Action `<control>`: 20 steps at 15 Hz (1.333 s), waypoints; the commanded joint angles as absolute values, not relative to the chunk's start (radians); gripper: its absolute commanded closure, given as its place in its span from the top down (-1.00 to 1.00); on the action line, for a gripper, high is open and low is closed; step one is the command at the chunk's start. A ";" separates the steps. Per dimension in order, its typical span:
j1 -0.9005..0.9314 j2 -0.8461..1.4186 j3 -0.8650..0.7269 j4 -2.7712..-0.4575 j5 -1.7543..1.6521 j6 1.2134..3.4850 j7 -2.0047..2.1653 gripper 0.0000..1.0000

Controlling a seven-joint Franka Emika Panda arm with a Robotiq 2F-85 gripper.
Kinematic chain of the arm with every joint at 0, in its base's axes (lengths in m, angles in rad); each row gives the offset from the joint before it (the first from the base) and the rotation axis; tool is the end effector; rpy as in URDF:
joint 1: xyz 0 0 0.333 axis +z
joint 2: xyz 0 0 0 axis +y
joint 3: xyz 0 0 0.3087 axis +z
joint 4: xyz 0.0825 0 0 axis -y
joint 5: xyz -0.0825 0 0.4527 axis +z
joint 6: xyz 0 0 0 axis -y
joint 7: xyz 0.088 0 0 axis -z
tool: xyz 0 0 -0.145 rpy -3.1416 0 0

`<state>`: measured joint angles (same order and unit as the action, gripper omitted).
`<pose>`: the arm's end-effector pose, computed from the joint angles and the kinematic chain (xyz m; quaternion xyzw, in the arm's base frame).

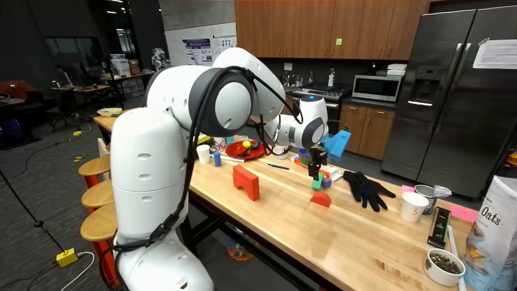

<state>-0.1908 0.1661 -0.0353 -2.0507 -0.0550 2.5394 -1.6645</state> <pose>0.6558 -0.1512 0.3076 0.7287 0.6654 0.0763 0.1429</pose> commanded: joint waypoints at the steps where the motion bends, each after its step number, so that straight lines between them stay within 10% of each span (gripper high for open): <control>1: -0.170 0.133 -0.060 -2.018 -0.122 2.408 -1.653 1.00; 20: -0.171 0.203 -0.088 -2.035 -0.186 2.280 -1.449 1.00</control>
<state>-0.1718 0.1971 -0.0755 -2.0290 -0.1679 2.2389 -1.4667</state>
